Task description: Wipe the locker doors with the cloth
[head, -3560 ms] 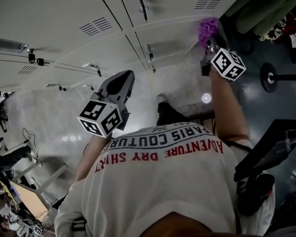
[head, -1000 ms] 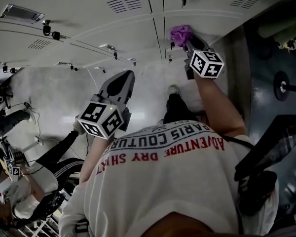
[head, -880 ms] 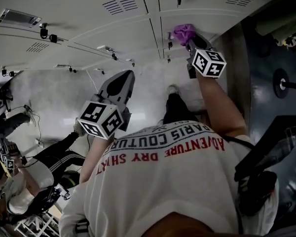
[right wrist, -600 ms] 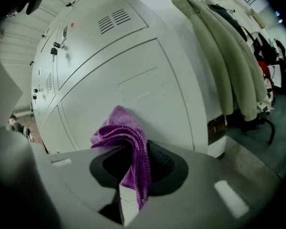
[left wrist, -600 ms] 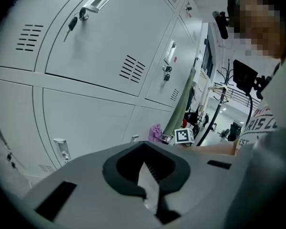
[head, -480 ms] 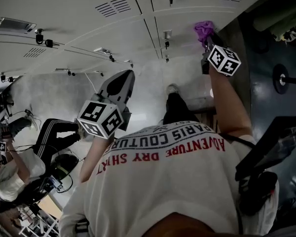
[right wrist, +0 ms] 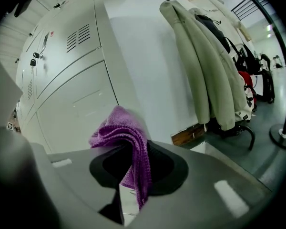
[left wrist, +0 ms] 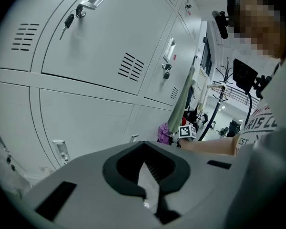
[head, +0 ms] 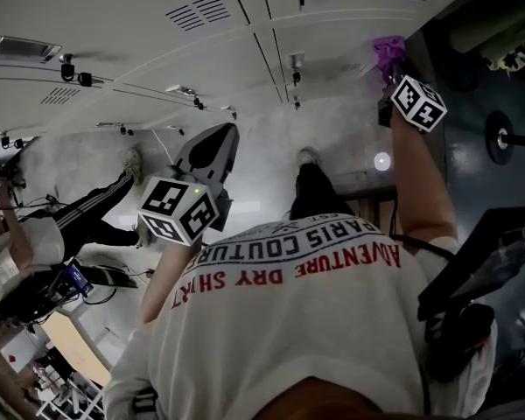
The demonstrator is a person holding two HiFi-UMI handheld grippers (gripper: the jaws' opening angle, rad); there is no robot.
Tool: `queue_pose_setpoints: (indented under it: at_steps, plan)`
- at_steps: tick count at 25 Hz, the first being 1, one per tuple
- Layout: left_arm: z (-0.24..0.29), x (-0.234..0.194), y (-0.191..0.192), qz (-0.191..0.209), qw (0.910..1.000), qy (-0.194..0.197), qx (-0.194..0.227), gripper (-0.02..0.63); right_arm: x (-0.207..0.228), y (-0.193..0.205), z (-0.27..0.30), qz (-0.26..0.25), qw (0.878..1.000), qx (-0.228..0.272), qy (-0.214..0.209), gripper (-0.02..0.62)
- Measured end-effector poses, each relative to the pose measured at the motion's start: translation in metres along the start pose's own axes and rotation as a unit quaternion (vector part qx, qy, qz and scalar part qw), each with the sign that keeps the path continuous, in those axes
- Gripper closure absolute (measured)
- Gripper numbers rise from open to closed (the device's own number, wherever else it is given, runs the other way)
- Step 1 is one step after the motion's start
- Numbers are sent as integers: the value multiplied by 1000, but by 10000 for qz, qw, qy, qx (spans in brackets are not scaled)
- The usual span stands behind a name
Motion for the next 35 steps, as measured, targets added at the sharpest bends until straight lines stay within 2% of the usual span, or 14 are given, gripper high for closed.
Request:
queue_pose_setpoints:
  at_steps: [10, 16, 23, 35]
  plan:
    - [-1, -2, 2, -50, 10000, 7, 23, 606, -12, 6, -10, 30, 9998, 47, -206, 518]
    - [-1, -6, 7, -133, 9999, -20, 14, 606, -56, 28, -18, 165, 9973, 47, -713, 518]
    - [-3, -13, 12, -224, 9996, -154, 40, 606, -112, 68, -5, 236, 9904, -268, -1334, 518]
    - [-5, -25, 22, -397, 9987, -328, -9, 606, -164, 108, 24, 261, 9792, -730, -1876, 518]
Point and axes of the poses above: the fingertips, and each gripper's own axes: z forward along the fingers, x to its right, y out of its underside, the point moved 6 cm from there along -z, backward along the fingers, and after that the axes turned 8 degrees about -y, right-handed, at the moved point
